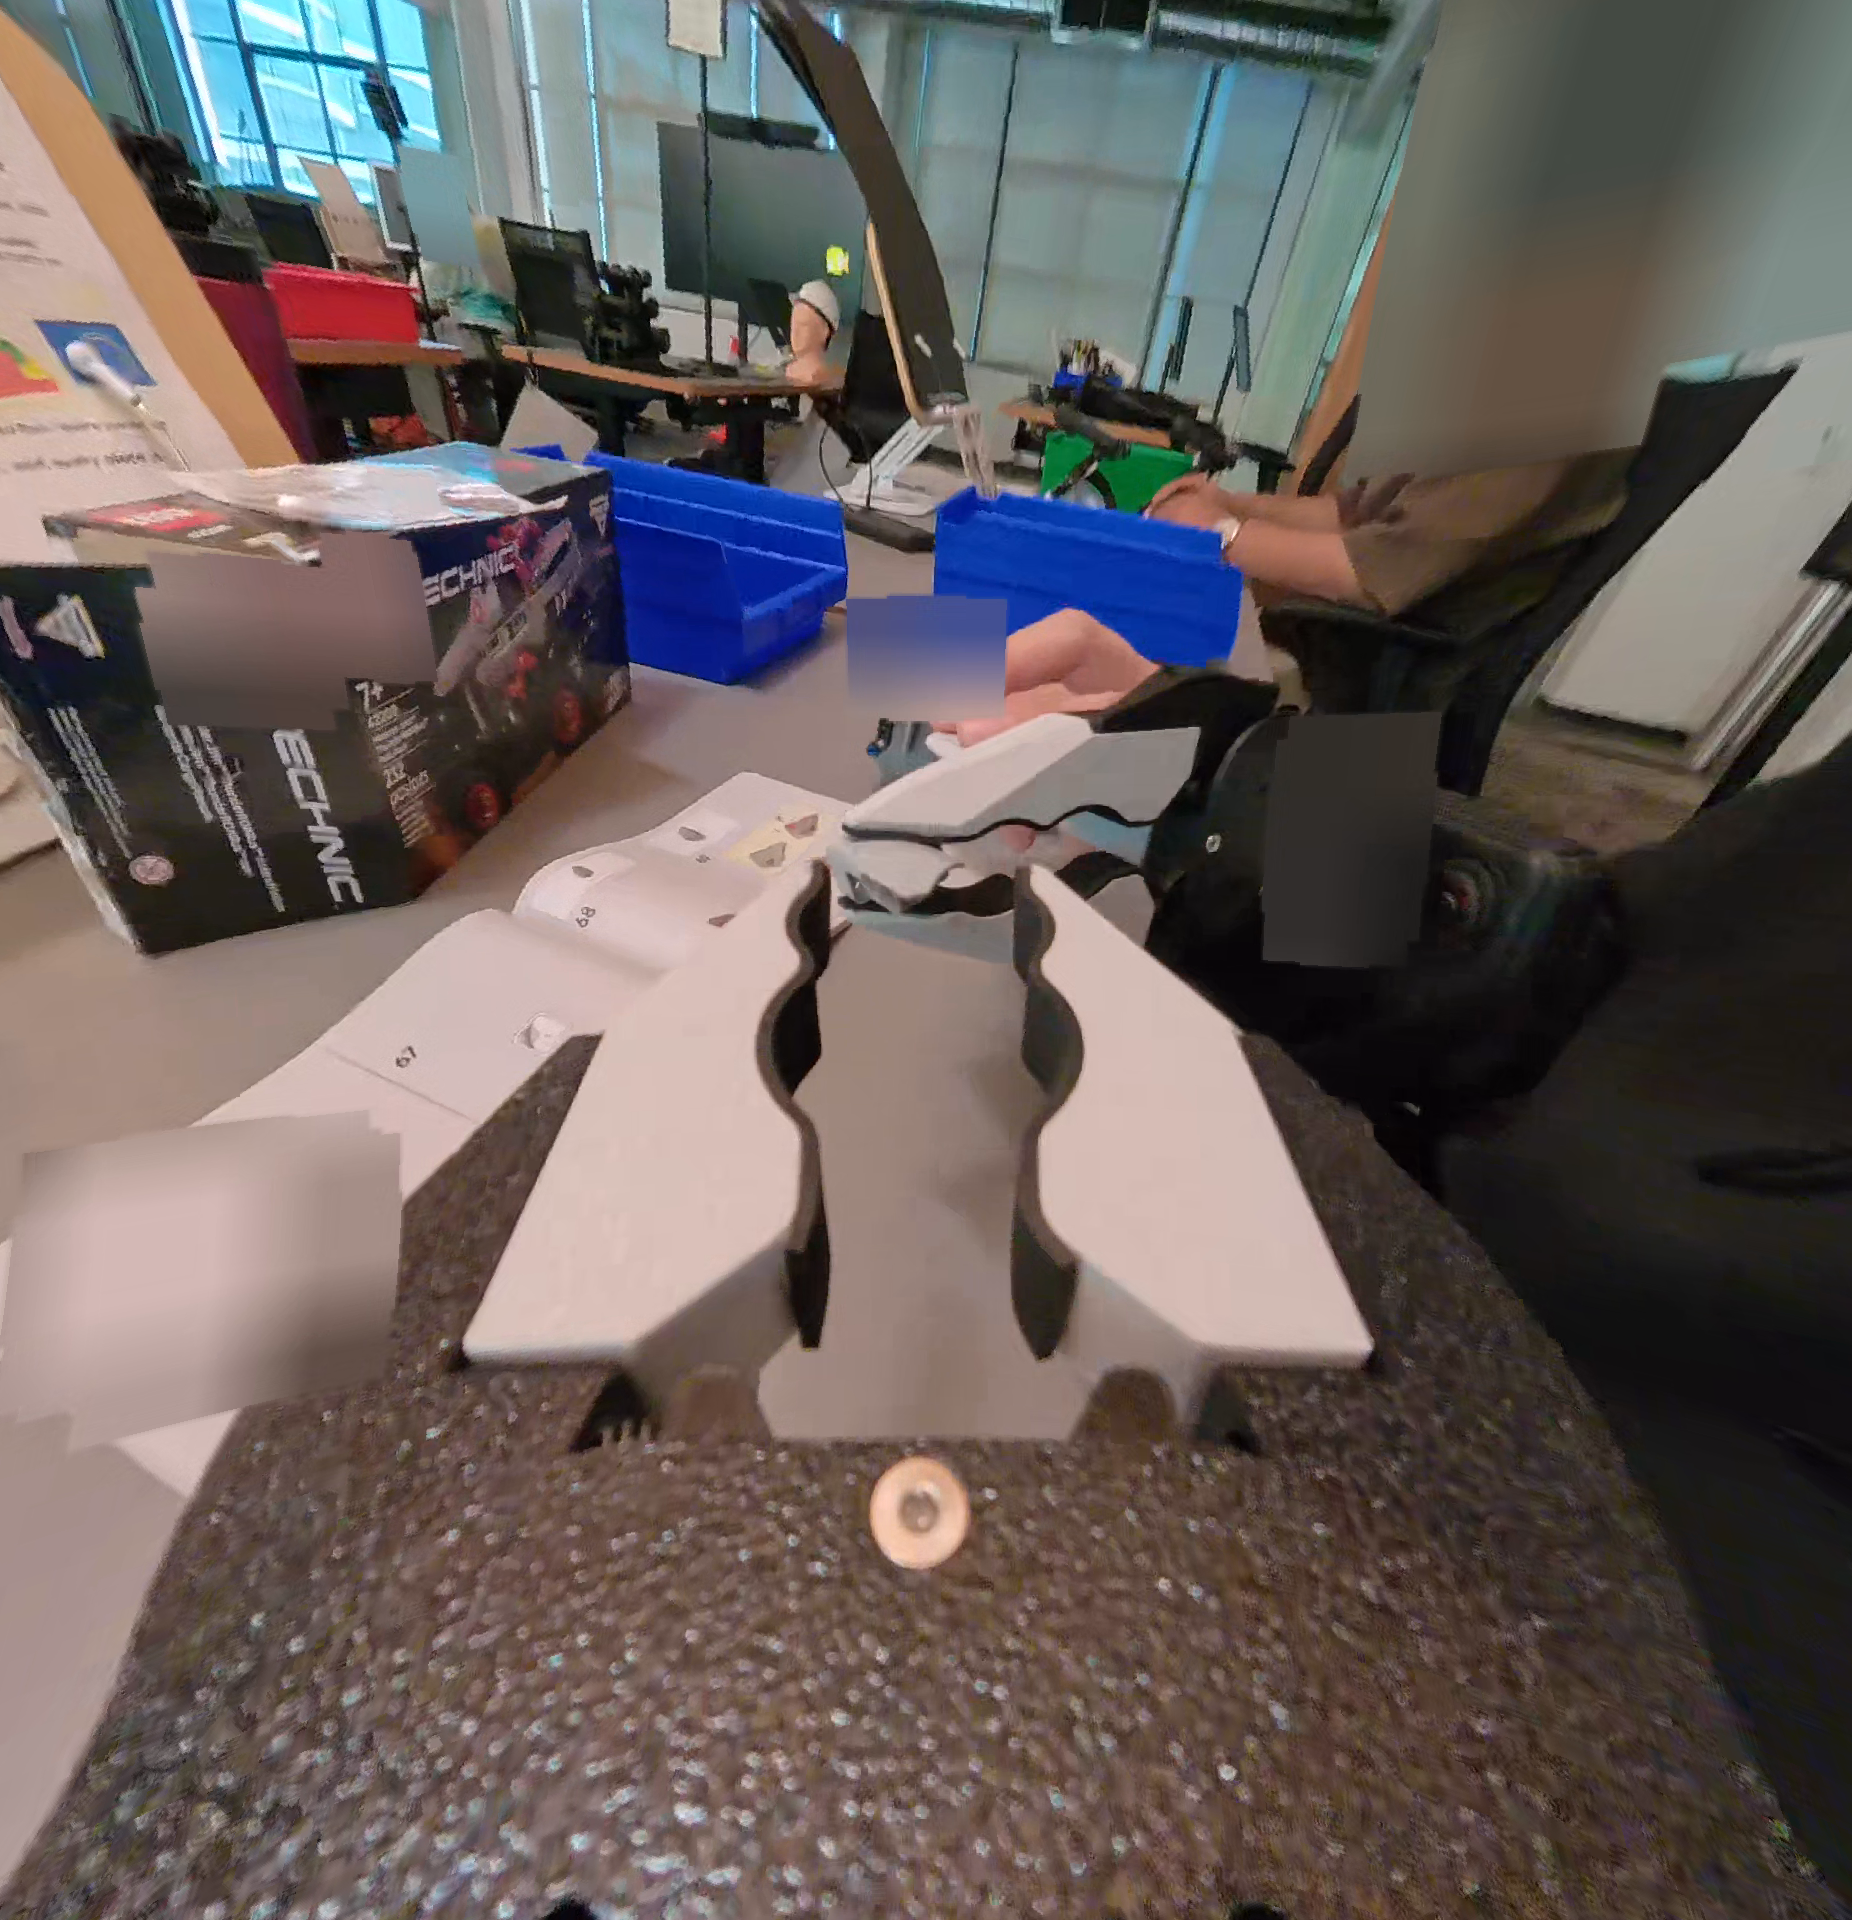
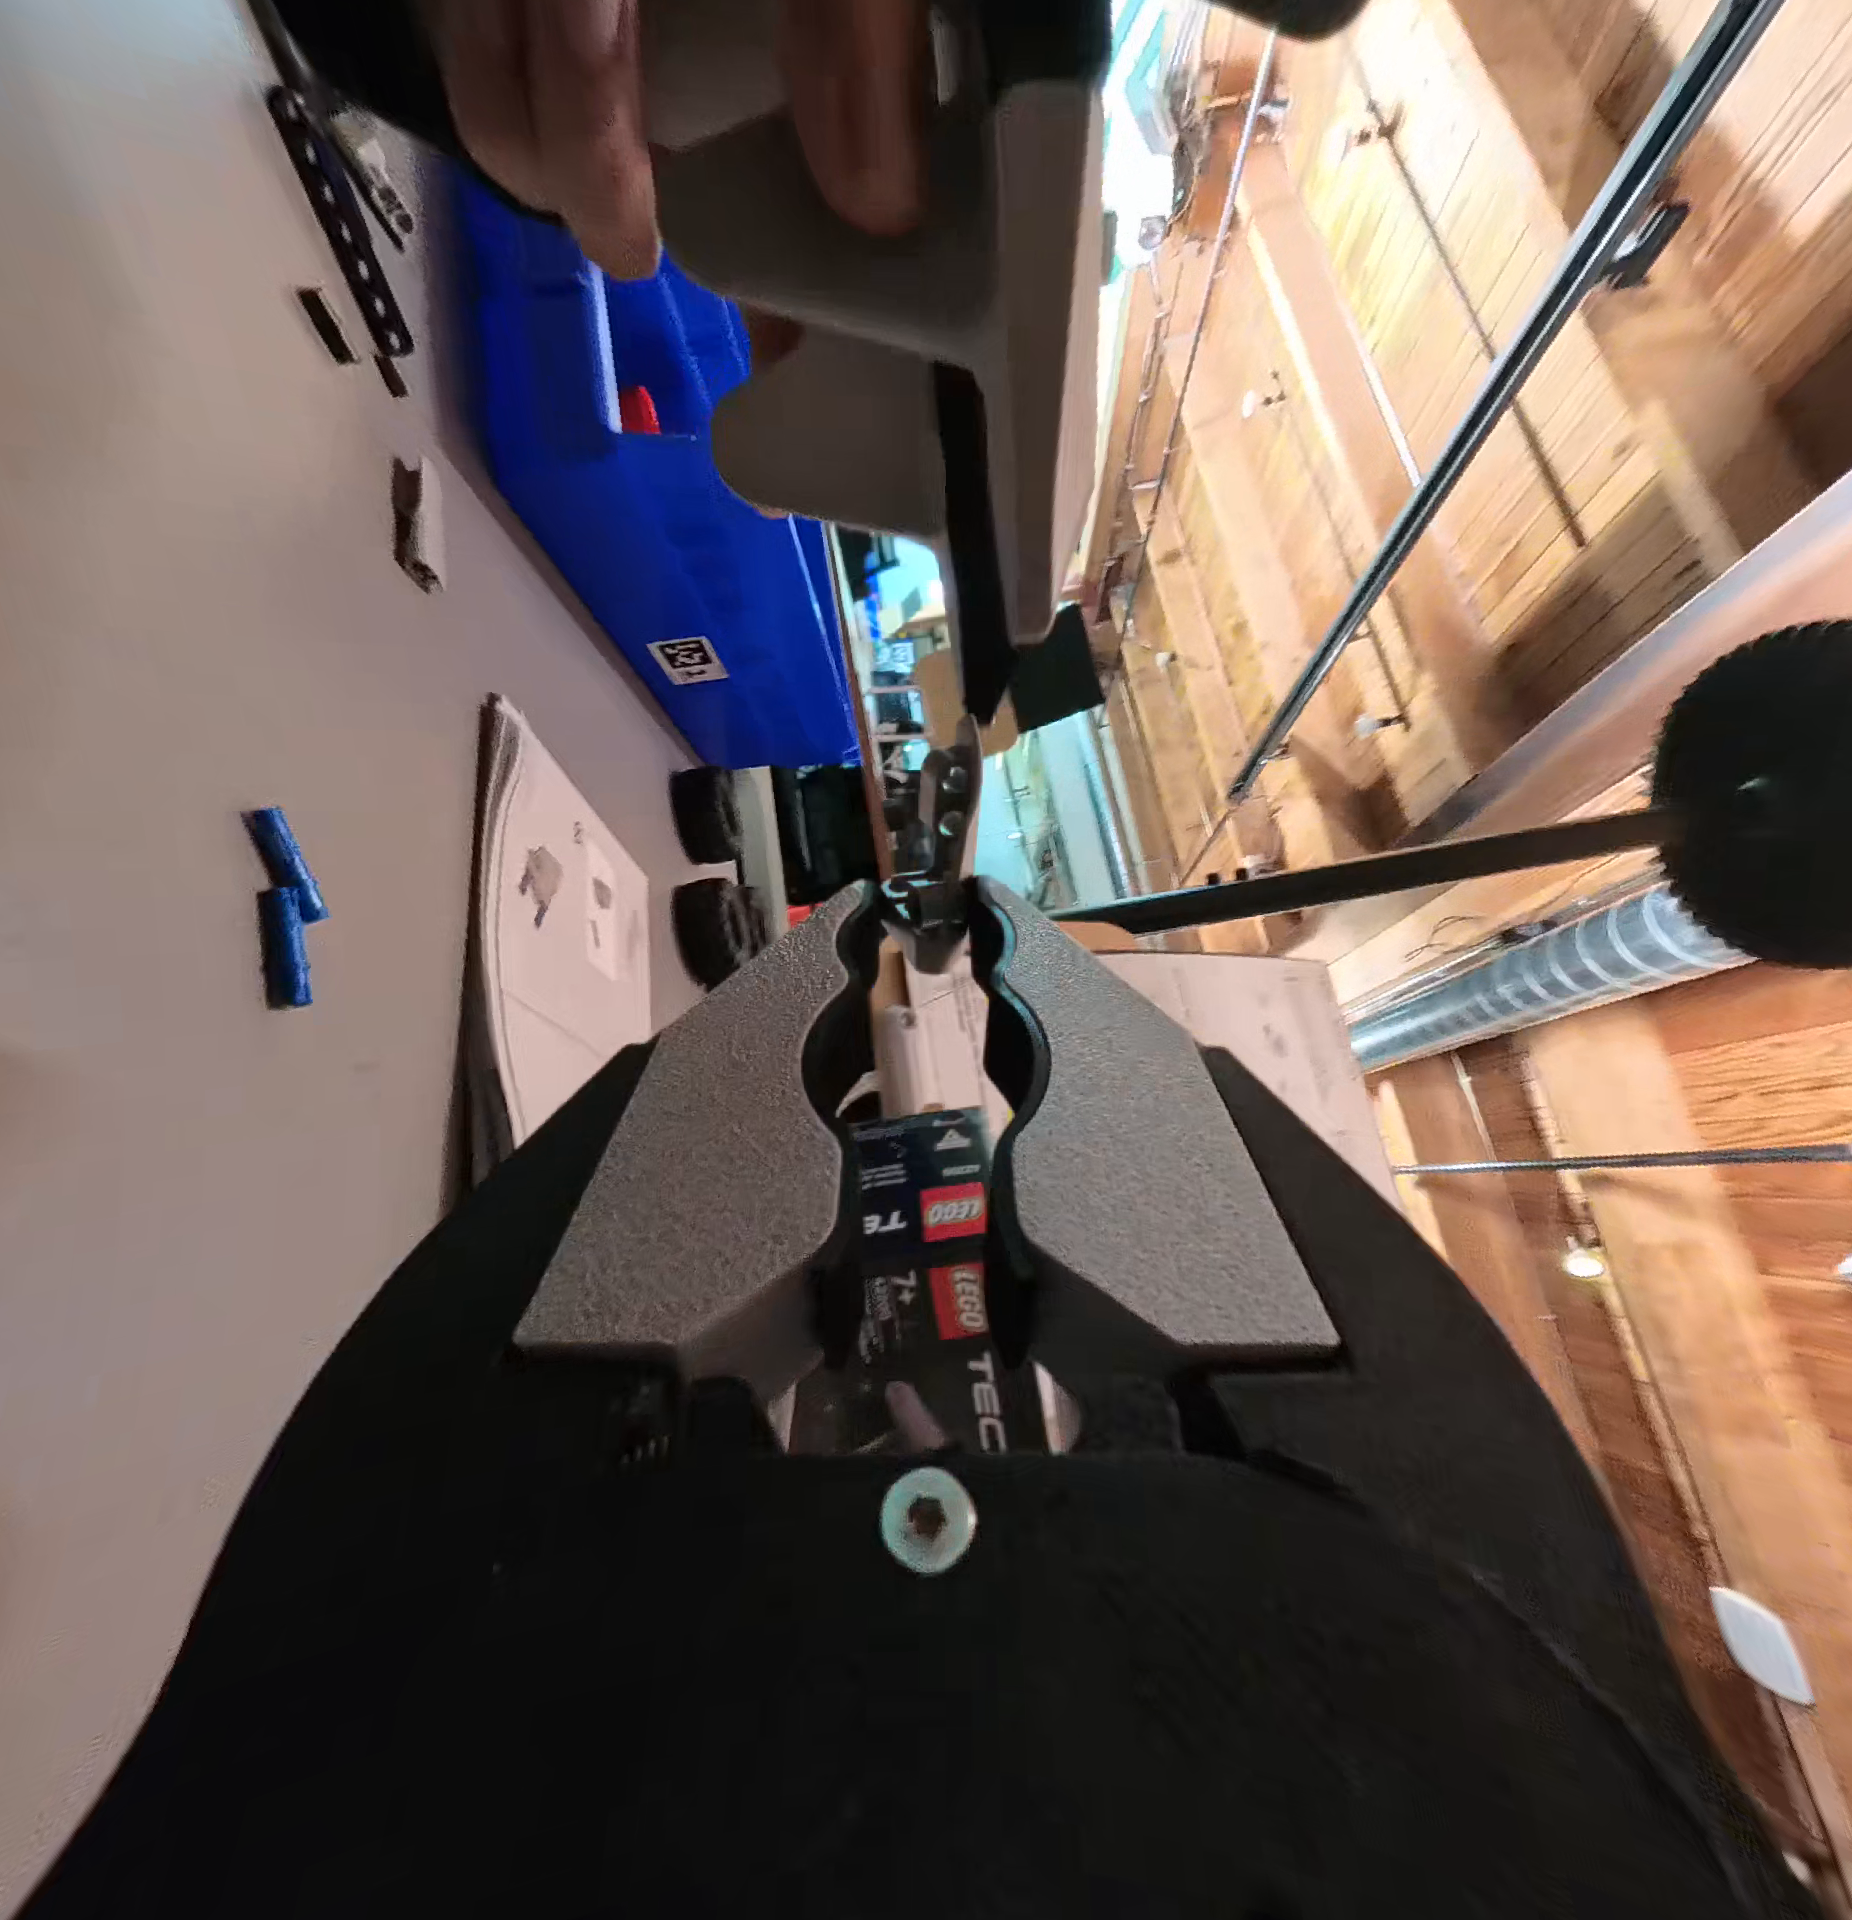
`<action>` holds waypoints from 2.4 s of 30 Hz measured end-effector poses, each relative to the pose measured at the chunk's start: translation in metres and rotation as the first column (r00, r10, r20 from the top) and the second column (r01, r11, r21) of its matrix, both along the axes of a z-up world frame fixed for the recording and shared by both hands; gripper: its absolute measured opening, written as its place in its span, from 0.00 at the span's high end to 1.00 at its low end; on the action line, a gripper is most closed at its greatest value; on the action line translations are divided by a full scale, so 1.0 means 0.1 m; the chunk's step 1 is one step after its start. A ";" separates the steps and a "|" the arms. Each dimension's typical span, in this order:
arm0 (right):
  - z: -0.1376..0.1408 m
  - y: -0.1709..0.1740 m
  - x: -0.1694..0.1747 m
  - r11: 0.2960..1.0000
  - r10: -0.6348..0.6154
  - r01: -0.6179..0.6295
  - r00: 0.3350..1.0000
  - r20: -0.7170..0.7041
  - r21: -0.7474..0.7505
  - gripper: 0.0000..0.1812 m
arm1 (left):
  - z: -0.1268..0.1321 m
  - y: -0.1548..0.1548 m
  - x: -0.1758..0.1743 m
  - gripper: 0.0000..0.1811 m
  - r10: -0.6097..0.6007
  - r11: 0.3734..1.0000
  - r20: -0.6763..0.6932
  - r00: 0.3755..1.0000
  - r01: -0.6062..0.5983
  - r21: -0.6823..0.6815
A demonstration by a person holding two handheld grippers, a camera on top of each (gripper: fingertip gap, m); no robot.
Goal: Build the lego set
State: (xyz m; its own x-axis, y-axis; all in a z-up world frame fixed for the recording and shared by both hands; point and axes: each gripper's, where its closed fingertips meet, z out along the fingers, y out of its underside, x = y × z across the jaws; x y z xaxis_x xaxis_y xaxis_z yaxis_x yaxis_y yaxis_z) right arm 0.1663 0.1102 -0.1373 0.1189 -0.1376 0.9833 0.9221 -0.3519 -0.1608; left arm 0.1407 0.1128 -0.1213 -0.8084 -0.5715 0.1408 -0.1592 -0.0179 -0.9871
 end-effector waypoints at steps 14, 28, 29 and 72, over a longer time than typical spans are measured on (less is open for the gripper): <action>-0.07 0.04 -0.07 0.997 0.070 -0.071 0.991 -0.113 -0.002 0.92 | -0.18 -0.08 0.07 0.93 -0.021 0.700 0.619 0.785 -0.430 0.570; -0.21 -0.03 -0.01 0.980 0.196 -0.187 0.853 -0.484 0.067 0.91 | -0.26 -0.21 0.15 0.98 -0.049 0.663 0.701 0.711 -0.502 0.555; -0.20 -0.04 0.00 0.976 0.215 -0.201 0.830 -0.515 0.084 0.91 | -0.24 -0.24 0.16 0.98 -0.045 0.677 0.699 0.713 -0.493 0.547; -0.28 -0.09 0.14 0.999 0.032 -0.034 0.968 -0.249 -0.004 0.92 | -0.50 -0.37 0.30 0.68 -0.025 0.977 -0.129 0.991 0.052 0.208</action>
